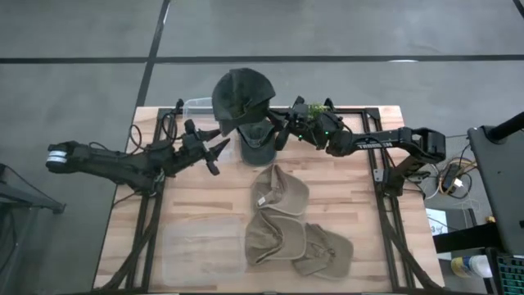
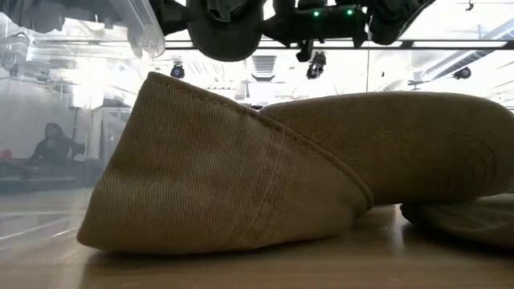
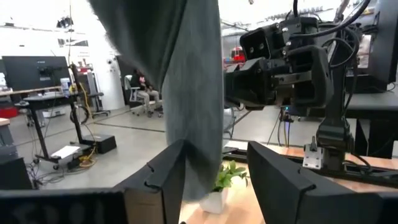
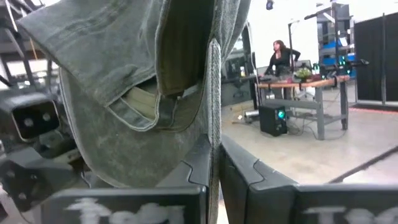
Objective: Pick & Place hat
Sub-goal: Put the black cap into the top transparent bin
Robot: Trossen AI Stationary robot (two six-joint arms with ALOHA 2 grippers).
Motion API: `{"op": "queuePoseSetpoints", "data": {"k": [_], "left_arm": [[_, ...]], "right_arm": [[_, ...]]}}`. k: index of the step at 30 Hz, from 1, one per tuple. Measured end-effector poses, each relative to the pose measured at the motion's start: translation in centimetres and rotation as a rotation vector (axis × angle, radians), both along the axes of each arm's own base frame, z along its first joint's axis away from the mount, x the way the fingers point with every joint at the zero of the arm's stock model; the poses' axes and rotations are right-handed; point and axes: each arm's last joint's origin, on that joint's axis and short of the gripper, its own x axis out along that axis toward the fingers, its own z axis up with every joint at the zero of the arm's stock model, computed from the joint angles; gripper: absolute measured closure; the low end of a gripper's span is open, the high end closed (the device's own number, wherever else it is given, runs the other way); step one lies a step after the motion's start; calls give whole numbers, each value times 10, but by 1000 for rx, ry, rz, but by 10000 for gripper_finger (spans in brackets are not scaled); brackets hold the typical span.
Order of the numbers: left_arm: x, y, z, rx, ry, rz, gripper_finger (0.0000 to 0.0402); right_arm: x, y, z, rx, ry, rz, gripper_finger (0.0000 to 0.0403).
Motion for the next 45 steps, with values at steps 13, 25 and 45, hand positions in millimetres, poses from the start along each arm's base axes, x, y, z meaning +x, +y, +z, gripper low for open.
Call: {"op": "queuePoseSetpoints", "data": {"k": [13,25,45], "left_arm": [[-6,3,2,-34,-19,113,322],[-12,3,5,-81,-53,90,396],[-54,6,7,-277,-104,218,395]], "right_arm": [[5,1,-1,6,43,9,390],[6,3,-3,-42,97,62,367],[-21,9,-6,-75,479,55,188]]}}
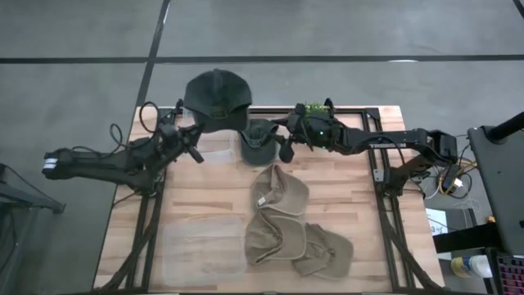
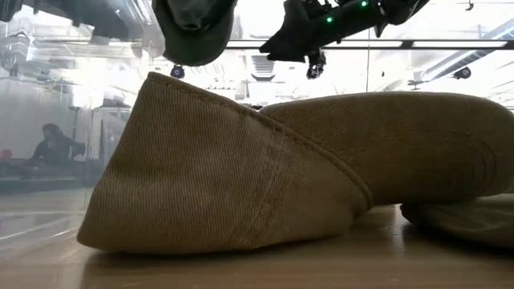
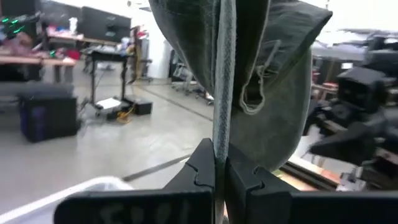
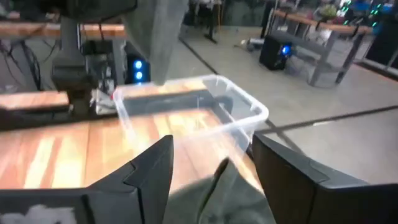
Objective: Pick & Place hat
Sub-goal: Put the black cap into the top transparent bin
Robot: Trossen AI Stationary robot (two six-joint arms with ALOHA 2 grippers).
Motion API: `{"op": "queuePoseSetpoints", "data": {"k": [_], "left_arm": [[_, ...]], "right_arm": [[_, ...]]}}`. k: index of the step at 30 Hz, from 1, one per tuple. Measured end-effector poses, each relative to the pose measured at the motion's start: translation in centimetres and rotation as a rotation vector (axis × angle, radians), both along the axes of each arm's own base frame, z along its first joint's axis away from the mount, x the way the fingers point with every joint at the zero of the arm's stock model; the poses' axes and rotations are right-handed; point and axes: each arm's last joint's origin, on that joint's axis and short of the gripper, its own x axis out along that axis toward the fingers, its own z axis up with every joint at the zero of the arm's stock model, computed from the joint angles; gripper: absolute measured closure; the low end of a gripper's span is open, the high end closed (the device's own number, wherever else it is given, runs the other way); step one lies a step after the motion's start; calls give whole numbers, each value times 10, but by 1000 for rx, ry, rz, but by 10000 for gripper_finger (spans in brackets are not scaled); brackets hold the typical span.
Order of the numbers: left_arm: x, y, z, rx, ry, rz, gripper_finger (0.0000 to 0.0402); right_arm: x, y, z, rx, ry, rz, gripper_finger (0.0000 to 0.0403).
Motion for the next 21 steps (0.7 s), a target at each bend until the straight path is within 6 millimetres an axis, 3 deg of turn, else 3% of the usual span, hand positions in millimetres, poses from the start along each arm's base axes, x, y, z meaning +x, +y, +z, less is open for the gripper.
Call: {"op": "queuePoseSetpoints", "data": {"k": [9,13,21], "left_arm": [[-17,2,-9,-224,-118,81,395],[-20,1,-12,-322,-163,39,395],[-33,3,6,-506,-78,118,394]], "right_arm": [[-10,4,2,6,71,10,188],[-10,6,-2,14,113,16,188],[-15,10,-15,55,250,25,188]]}}
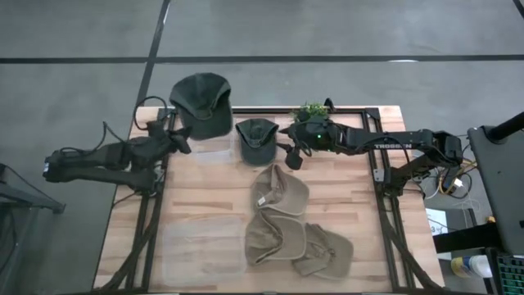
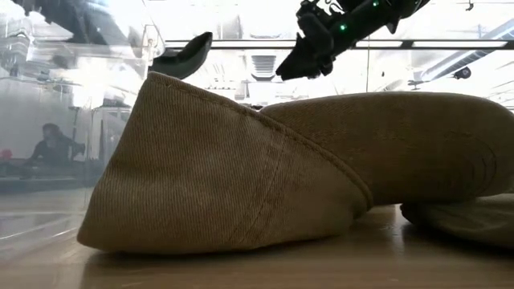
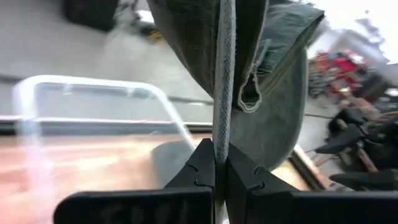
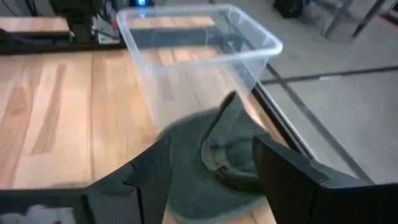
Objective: Pick & Place hat
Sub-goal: Put the black cap into the top transparent bin
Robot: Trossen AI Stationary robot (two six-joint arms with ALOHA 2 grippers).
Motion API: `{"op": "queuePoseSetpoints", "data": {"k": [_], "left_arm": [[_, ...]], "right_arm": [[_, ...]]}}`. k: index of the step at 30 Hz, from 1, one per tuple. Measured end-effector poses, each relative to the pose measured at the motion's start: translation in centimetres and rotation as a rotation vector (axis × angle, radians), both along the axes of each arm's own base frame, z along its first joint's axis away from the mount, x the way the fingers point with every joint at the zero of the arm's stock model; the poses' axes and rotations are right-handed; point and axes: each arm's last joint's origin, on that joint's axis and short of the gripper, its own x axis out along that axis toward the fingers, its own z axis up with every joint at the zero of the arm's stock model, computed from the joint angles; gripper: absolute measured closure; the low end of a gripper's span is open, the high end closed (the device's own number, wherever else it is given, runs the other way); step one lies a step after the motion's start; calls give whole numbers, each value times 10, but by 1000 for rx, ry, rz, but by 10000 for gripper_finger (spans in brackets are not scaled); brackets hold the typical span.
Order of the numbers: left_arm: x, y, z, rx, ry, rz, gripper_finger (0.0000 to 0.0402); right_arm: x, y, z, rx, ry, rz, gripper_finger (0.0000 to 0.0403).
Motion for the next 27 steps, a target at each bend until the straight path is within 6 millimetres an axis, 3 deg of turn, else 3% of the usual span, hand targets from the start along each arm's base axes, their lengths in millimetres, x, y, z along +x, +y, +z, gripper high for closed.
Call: {"op": "queuePoseSetpoints", "data": {"k": [6,12,22,27], "left_arm": [[-7,4,21,-84,76,77,394],[5,10,31,-112,117,103,394],[36,31,5,-209,315,159,394],[43,39,2,-218,356,204,394]], "right_arm": [[0,1,-1,6,11,3,188],[0,3,-1,12,8,4,188],[2,12,-1,35,1,23,188],[3,16,-1,30,3,37,188]]}}
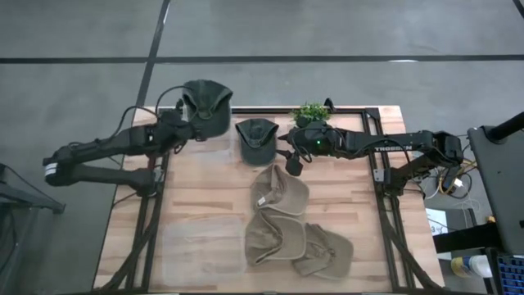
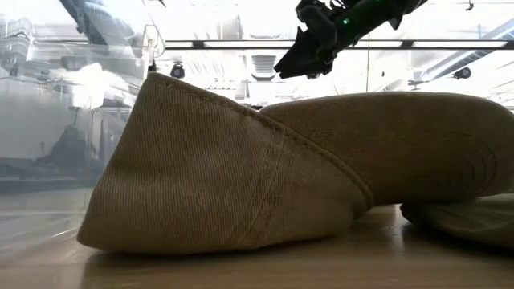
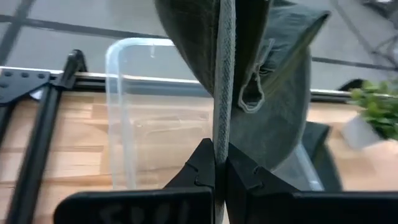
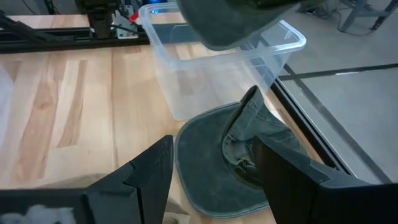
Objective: Pick & Place hat
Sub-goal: Put the black cap into the top transparent bin
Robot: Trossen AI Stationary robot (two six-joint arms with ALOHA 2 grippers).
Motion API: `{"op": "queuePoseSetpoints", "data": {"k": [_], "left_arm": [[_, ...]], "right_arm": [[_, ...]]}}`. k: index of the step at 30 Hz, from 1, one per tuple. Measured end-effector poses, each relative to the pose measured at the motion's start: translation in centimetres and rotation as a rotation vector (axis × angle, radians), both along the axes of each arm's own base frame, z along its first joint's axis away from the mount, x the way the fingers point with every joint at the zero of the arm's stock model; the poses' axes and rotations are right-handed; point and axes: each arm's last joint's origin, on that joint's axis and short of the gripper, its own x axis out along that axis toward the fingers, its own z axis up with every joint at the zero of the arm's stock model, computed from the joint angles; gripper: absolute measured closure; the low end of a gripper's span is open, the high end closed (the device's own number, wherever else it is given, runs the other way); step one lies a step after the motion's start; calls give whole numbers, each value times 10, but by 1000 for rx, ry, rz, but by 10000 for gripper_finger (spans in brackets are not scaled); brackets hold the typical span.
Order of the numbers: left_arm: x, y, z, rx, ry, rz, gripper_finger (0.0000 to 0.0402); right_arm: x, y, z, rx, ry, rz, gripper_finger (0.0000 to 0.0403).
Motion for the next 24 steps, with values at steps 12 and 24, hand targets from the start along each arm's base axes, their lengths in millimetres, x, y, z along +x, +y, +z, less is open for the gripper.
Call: {"op": "queuePoseSetpoints", "data": {"k": [12,24], "left_arm": [[6,3,-8,-119,83,-5,394],[16,7,-23,-197,193,-19,313]], "right_arm": [[0,0,0,-13,5,8,188],[0,0,-2,-11,10,7,188]]}}
